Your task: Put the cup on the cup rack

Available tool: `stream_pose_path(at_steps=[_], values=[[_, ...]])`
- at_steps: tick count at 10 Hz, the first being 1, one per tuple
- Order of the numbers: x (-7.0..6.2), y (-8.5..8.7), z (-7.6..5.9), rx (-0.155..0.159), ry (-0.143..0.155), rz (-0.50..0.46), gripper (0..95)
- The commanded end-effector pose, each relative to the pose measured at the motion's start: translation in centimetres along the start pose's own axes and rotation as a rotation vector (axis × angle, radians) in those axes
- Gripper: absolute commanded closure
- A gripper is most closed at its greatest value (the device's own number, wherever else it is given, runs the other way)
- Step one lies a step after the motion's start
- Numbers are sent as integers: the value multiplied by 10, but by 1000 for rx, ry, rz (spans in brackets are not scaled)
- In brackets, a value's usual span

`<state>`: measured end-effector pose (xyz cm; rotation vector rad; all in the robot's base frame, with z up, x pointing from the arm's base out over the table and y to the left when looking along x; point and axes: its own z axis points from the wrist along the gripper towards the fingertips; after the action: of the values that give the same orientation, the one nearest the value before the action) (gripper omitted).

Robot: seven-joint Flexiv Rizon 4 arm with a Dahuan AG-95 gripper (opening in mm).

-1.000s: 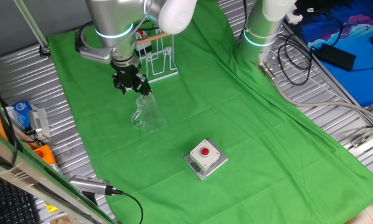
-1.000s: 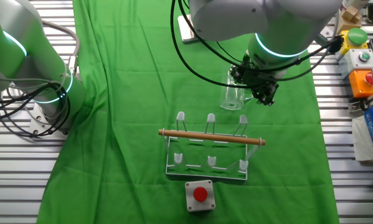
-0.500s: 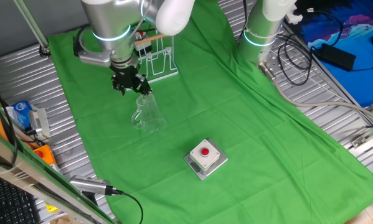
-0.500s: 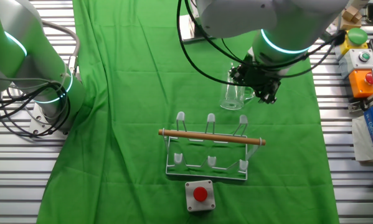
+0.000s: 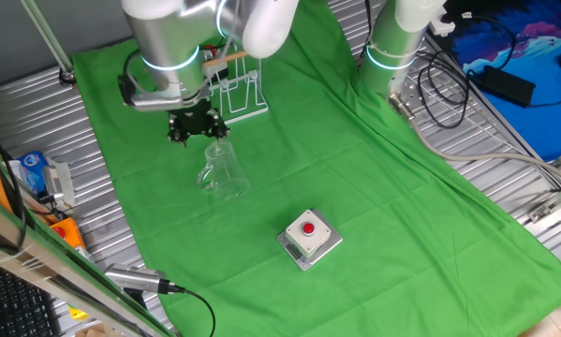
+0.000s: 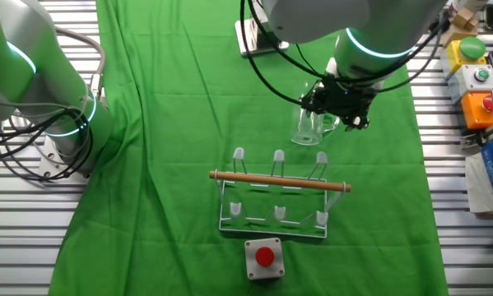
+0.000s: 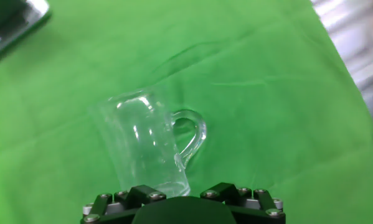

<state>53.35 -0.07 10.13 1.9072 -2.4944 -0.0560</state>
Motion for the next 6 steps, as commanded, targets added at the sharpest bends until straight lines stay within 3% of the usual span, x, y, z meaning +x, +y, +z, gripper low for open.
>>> stream_pose_path(at_steps=[1,4,6], values=[[0,0,0,-22,-3,-159,190],[0,0,0,-46,-19,-134,190],[0,0,0,-45,-14,-127,190]])
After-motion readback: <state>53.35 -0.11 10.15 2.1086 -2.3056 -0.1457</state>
